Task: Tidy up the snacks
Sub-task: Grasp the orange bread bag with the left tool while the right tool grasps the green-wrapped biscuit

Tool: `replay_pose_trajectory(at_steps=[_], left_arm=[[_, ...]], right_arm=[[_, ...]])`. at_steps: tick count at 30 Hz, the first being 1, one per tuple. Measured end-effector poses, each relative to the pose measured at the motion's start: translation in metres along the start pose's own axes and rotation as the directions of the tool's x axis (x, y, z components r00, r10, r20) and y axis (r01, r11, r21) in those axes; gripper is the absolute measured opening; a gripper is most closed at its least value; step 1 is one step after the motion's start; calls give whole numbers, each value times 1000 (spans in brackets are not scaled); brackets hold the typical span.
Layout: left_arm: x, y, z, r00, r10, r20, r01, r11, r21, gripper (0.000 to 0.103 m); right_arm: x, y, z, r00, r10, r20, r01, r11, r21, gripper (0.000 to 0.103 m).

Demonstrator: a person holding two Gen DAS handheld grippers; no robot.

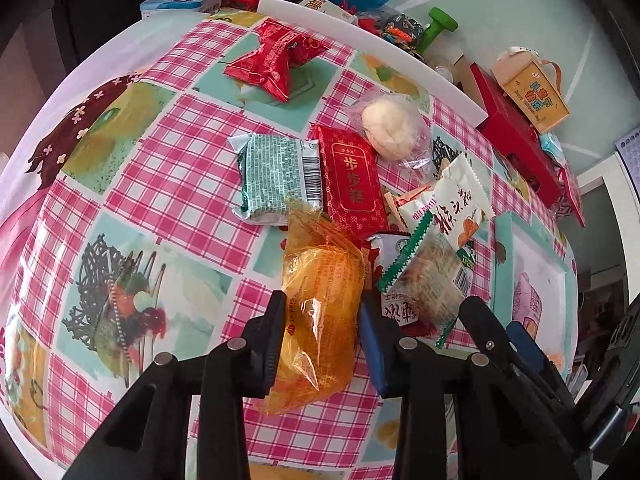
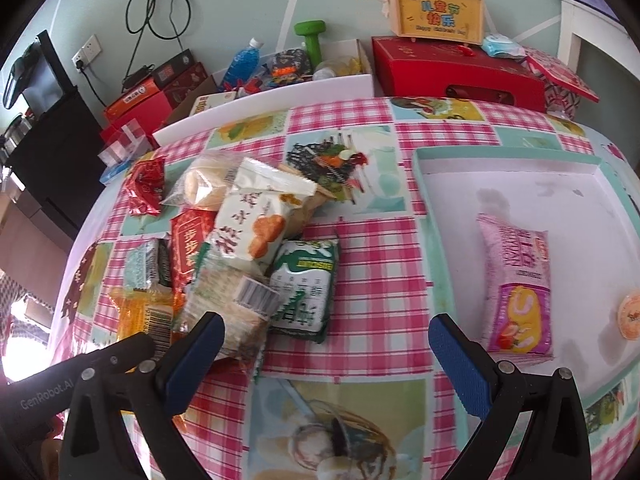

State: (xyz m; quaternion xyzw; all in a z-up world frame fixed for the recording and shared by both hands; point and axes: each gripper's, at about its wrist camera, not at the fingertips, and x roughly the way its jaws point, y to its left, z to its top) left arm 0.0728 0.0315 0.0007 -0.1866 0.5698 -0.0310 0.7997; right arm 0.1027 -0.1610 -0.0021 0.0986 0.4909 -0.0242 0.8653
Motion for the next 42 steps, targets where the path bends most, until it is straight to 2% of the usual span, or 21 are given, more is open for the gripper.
replay_pose_trajectory(at_steps=[8, 17, 19, 21, 23, 27, 36, 42], left_arm=[[-5, 18, 16, 1000, -3, 19, 4, 999, -53, 37], [-5, 26, 22, 1000, -5, 21, 6, 998, -65, 37], [-5, 27, 22, 1000, -6, 18, 7, 998, -65, 37], [-4, 27, 22, 1000, -6, 16, 7, 998, -67, 37], [-3, 27, 22, 1000, -3, 16, 4, 998, -68, 37], [-3, 25, 22, 1000, 3, 15, -3, 998, -62, 37], [1, 19, 23, 1000, 23, 16, -22, 999, -43, 37], [0, 16, 24, 999, 36, 23, -36, 999, -29, 37]], right_arm=[[8, 31, -2, 1000, 1, 18, 0, 997, -75, 103], [25, 58, -6, 1000, -23, 14, 25, 988, -149, 103], [27, 61, -7, 999, -30, 20, 33, 987, -157, 99], [27, 63, -7, 999, -35, 28, 39, 986, -164, 91], [26, 62, -8, 999, -31, 34, 36, 987, -159, 90], [23, 57, -7, 999, -20, 39, 25, 989, -142, 78], [19, 49, -8, 999, -9, 32, 13, 991, -136, 67], [12, 39, -6, 999, 1, 36, 3, 994, -113, 65]])
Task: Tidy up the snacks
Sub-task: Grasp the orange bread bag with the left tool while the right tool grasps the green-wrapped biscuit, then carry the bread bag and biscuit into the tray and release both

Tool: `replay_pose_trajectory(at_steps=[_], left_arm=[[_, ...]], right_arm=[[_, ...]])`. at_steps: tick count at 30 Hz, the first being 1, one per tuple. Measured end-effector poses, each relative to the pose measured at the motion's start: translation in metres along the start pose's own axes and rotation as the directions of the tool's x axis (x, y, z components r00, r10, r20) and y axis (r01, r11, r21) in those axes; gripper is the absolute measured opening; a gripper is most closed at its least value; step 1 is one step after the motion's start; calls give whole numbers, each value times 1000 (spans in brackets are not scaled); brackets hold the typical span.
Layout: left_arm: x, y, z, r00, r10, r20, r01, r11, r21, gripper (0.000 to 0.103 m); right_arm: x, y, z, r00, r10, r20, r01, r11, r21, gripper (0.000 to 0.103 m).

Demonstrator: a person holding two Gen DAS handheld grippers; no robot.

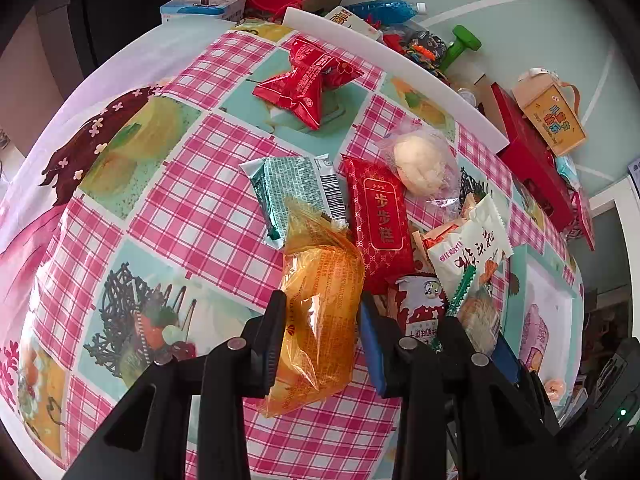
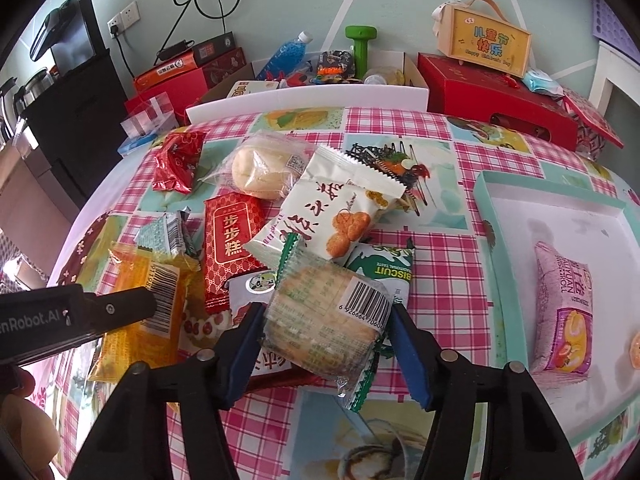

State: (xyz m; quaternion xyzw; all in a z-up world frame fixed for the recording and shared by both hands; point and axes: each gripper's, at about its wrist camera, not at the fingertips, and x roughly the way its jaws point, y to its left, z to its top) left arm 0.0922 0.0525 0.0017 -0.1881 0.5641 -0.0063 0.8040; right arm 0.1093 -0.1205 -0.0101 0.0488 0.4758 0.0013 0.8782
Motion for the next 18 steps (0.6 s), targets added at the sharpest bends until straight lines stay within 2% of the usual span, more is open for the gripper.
replay_pose_trajectory(at_steps=[10, 18], left_arm=[[-16, -12, 1, 999, -9, 52, 9, 1000, 18, 37], [-36, -46, -3, 992, -49, 115, 36, 993, 113, 37]], right_arm=[[-20, -20, 4, 999, -7, 36, 6, 1000, 30, 65], [-42, -59, 12, 996, -50, 74, 42, 994, 103, 65]])
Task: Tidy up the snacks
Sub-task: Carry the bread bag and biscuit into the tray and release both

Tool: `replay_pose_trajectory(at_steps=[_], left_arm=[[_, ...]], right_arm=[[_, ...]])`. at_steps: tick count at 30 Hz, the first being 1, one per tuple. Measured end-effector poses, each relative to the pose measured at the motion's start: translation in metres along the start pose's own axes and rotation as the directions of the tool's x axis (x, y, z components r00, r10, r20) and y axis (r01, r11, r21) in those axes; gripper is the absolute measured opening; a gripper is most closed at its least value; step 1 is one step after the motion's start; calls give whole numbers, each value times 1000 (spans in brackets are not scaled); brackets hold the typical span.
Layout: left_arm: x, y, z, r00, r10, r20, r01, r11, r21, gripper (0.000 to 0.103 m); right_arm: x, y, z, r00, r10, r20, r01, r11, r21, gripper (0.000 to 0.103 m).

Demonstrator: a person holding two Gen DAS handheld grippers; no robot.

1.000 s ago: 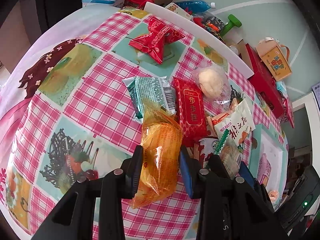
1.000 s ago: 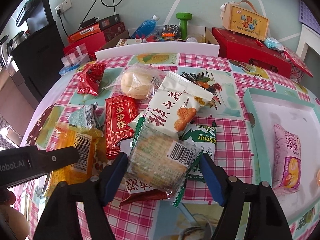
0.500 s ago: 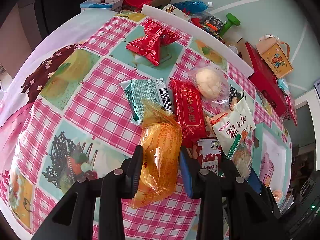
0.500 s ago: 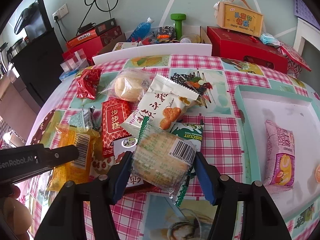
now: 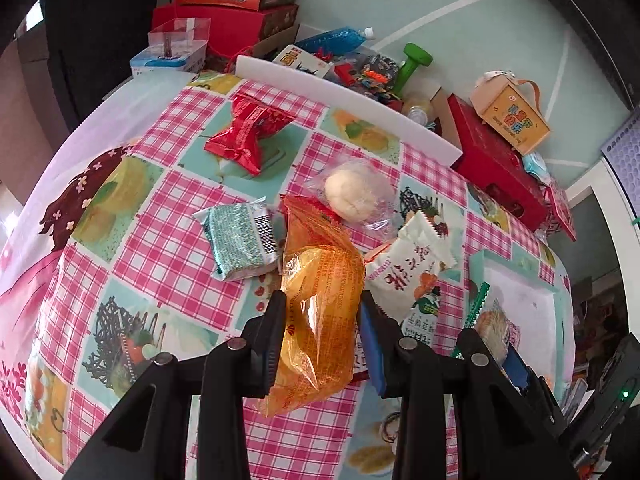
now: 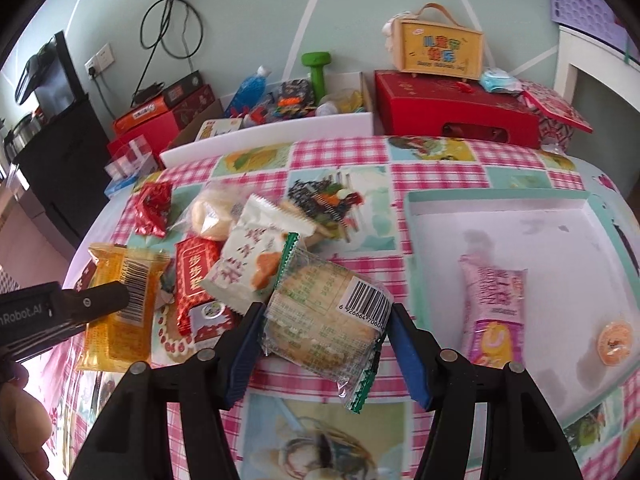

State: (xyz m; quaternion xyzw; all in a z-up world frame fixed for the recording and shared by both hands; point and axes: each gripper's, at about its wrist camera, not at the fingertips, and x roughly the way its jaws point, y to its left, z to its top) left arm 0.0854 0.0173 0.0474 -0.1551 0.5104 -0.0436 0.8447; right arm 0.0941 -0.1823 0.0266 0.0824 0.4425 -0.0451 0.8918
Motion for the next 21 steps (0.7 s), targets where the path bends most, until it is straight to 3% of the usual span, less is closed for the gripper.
replay_pose_trajectory(at_steps=[10, 15, 21], left_arm=[[-1, -69, -13, 994, -104, -20, 106, 984, 142, 37], [2, -109, -22, 985, -166, -55, 174, 962, 211, 37], [10, -160, -28, 980, -182, -76, 197, 932, 303, 37]], right_arm=[[-21, -77, 13, 993, -116, 25, 112, 983, 144, 65], [-27, -128, 15, 986, -167, 11, 159, 954, 254, 65], [-35, -181, 14, 972, -235, 4, 219, 912, 346, 65]])
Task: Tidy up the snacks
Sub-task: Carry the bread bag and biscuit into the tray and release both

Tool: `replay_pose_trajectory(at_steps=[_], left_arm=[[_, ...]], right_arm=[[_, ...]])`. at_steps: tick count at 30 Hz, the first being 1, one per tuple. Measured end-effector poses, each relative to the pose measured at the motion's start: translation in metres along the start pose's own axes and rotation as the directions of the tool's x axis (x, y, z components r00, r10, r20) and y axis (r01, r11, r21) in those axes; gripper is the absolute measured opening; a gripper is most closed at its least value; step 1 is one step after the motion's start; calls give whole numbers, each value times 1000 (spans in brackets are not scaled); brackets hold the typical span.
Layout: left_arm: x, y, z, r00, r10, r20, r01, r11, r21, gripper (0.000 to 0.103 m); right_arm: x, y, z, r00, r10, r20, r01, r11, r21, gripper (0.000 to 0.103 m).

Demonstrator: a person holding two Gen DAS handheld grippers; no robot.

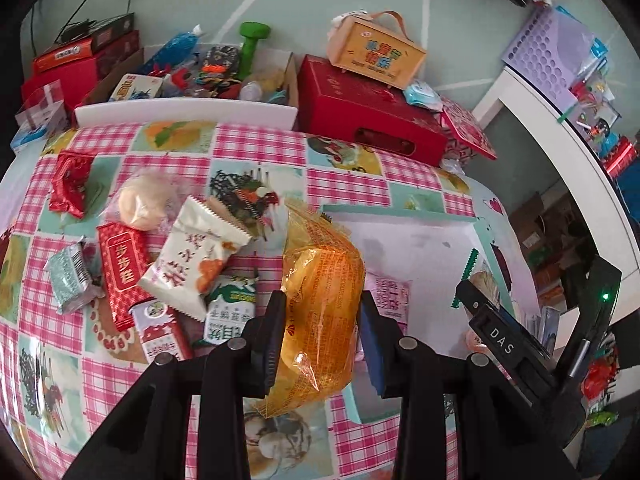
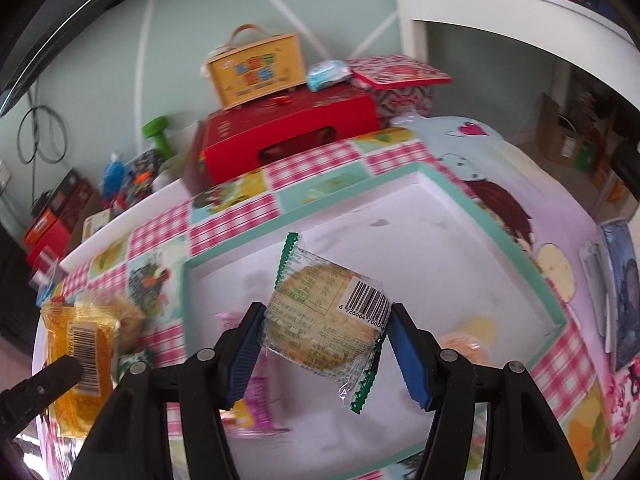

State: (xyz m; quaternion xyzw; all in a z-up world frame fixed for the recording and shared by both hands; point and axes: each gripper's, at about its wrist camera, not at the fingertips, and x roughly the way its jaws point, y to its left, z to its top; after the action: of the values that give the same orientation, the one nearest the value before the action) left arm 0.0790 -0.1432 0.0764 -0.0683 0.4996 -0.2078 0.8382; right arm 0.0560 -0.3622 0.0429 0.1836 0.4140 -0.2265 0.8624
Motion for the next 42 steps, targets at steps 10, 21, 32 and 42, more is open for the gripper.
replay_pose_trajectory(at_steps=[10, 21, 32, 42], left_arm=[[43, -86, 19, 998, -45, -38, 51, 986, 157, 37], [96, -132, 27, 992, -83, -90, 98, 979, 181, 37], [103, -135, 27, 996, -46, -82, 61, 980, 187, 57], [98, -115, 31, 998, 63, -23, -59, 984, 168, 92]], right_arm=[[10, -61, 13, 995, -102, 7, 101, 990, 98, 65], [25, -94, 13, 990, -138, -31, 141, 977, 163, 65], [29, -85, 14, 993, -110, -39, 115, 984, 135, 73], [32, -78, 13, 994, -100, -36, 103, 989, 110, 103]])
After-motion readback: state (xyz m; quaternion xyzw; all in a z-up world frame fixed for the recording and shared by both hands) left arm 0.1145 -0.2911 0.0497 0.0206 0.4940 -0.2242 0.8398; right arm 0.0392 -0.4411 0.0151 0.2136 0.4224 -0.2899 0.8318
